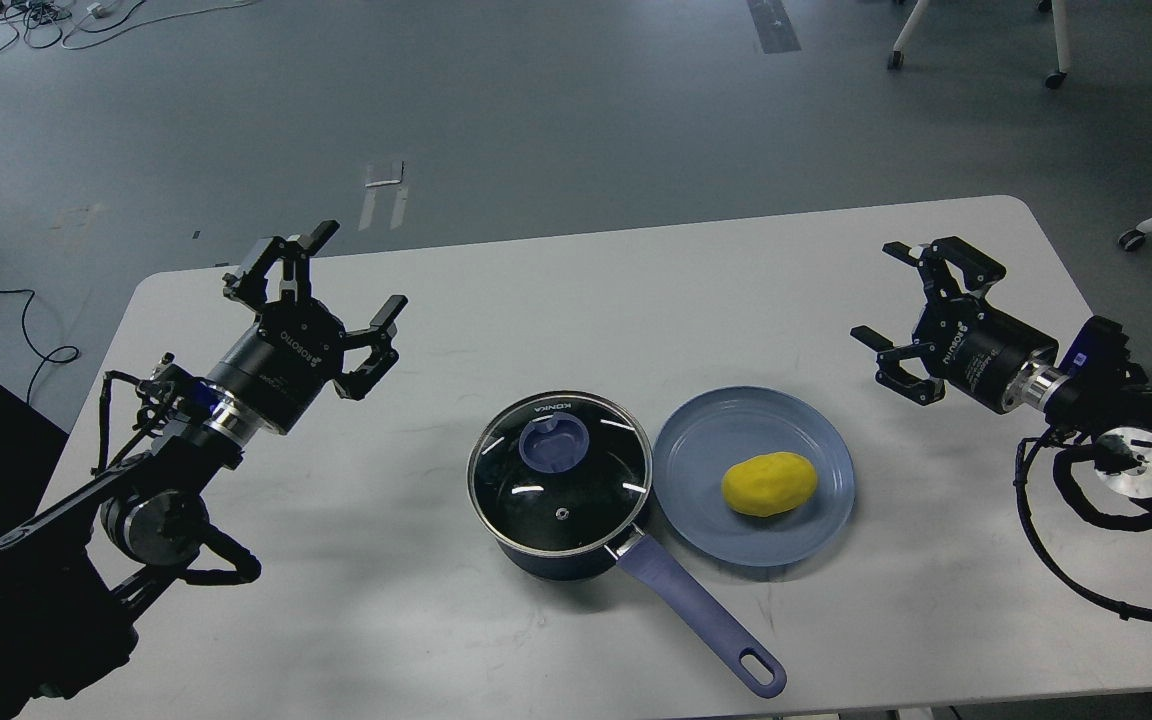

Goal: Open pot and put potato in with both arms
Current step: 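Raise the left gripper and swing it toward the saucepan lid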

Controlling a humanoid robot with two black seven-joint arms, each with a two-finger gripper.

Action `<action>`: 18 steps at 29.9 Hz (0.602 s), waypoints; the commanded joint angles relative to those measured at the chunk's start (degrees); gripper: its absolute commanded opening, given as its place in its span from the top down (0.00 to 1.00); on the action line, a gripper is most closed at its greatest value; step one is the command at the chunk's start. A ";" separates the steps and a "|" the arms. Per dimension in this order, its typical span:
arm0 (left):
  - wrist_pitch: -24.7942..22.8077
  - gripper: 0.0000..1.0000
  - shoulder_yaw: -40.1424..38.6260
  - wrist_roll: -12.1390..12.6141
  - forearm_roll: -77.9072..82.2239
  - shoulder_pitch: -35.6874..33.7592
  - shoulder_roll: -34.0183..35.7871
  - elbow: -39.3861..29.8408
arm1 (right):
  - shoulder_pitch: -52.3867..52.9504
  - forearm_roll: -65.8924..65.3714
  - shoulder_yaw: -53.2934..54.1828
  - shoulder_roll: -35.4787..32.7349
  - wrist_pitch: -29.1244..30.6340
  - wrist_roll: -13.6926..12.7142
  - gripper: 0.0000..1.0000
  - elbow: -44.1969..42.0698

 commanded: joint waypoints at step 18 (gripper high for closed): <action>-1.23 0.02 -0.73 0.00 6.22 -4.96 8.98 -0.49 | -0.03 0.01 -0.08 -0.24 0.00 0.00 0.00 0.07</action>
